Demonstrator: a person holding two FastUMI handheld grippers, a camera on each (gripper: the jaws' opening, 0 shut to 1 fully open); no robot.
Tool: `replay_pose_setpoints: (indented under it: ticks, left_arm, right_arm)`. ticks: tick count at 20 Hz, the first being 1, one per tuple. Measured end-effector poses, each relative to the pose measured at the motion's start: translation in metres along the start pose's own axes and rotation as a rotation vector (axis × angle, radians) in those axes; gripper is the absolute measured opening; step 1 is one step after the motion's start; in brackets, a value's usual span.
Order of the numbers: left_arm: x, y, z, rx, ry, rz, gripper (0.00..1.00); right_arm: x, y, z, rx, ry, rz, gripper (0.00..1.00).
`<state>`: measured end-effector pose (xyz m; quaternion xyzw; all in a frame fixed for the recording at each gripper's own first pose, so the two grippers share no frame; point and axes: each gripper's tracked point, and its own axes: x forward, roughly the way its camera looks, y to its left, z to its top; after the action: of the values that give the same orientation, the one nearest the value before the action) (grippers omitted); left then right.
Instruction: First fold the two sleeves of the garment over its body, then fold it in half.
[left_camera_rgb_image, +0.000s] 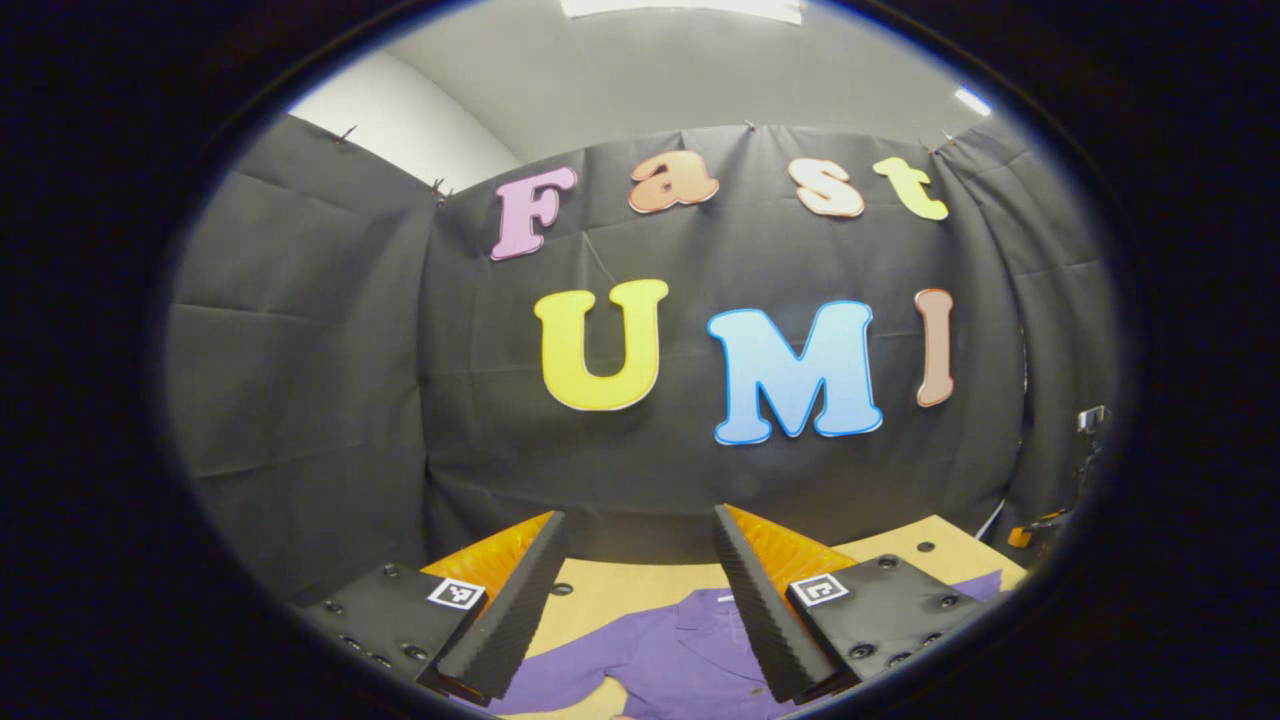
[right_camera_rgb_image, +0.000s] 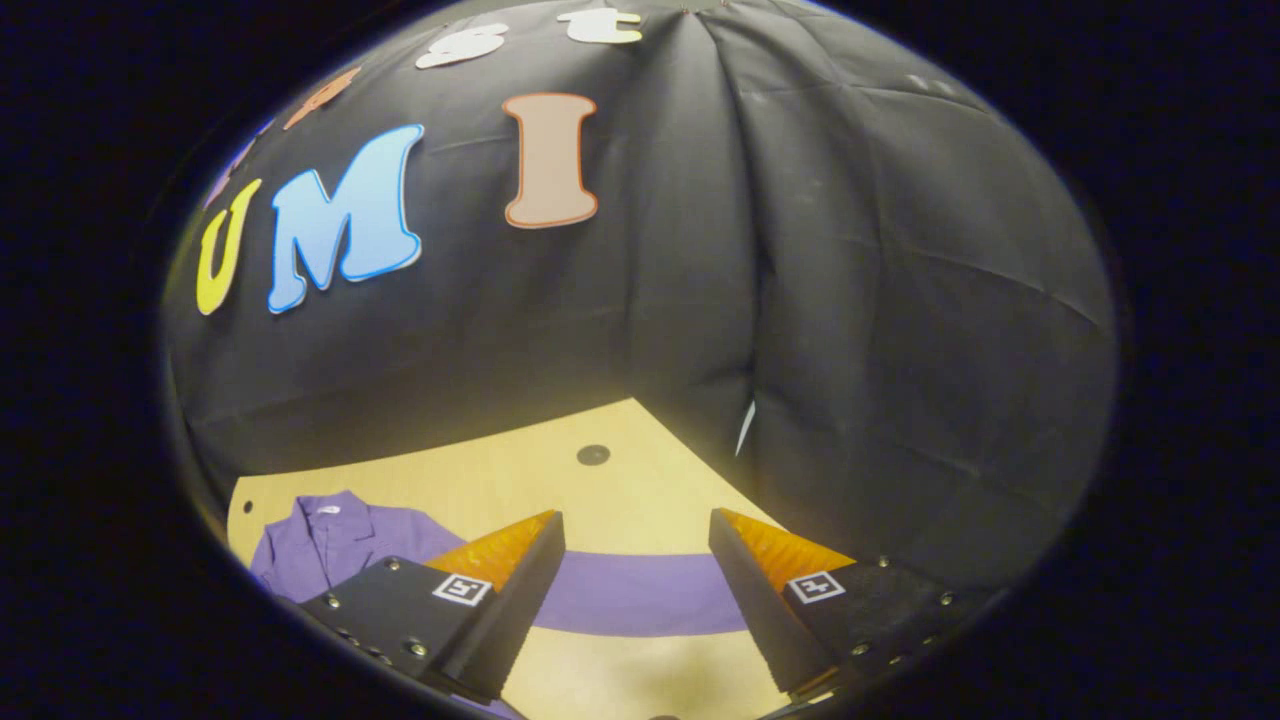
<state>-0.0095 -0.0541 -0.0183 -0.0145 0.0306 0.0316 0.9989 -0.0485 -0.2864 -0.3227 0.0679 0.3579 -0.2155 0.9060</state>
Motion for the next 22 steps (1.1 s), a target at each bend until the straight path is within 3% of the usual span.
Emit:
replay_pose_setpoints:
  ticks: [7,13,22]
  left_arm:
    - [-0.005,0.006,-0.006,0.012,0.023,0.052,0.93]
    - [-0.013,0.015,-0.018,0.017,0.062,0.097,0.94]
    - [-0.02,0.004,-0.031,0.017,0.1,0.094,0.96]
  right_arm:
    - [0.061,-0.035,-0.075,0.029,0.208,-0.091,0.92]
    - [0.082,-0.058,-0.122,0.03,0.345,-0.157,0.92]
    - [0.092,-0.066,-0.171,0.004,0.473,-0.162,0.92]
